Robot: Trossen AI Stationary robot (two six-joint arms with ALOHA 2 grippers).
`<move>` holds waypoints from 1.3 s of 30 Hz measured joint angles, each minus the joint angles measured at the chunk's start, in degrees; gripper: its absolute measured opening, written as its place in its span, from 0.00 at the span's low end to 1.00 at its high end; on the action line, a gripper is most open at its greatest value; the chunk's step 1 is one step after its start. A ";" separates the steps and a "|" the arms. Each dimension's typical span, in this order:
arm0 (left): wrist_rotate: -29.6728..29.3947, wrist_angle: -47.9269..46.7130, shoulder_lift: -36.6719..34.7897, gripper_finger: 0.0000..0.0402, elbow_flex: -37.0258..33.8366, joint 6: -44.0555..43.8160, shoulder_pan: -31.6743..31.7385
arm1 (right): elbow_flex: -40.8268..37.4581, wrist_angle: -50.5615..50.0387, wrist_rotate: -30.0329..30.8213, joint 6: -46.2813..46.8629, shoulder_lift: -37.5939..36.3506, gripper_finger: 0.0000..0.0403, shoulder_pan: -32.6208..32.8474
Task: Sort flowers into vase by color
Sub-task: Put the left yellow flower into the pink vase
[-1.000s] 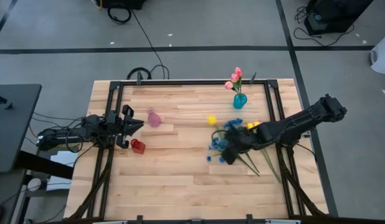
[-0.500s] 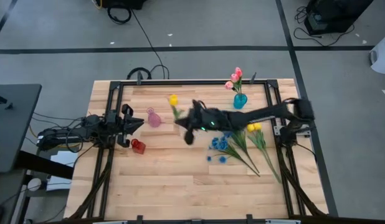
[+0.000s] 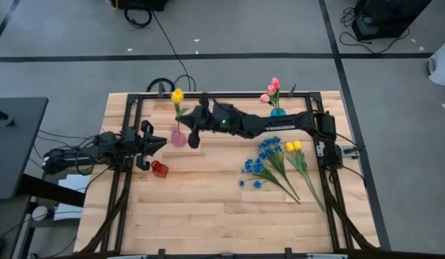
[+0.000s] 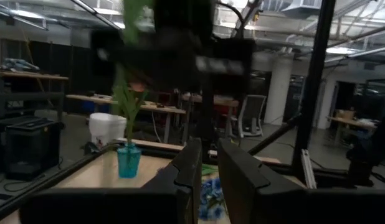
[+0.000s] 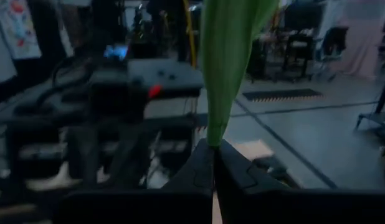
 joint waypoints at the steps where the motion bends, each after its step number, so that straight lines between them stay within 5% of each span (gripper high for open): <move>1: 0.39 0.02 0.02 0.14 0.00 -0.17 0.00 | 0.42 0.15 0.02 0.00 -0.34 0.02 -0.22; 26: 0.79 3.27 0.00 0.14 0.00 0.53 0.00 | 1.84 7.31 -0.37 1.45 3.12 0.02 -1.46; 39: 0.77 4.14 0.00 0.14 0.02 1.48 0.00 | 19.42 -14.65 5.38 -4.38 2.93 0.02 1.16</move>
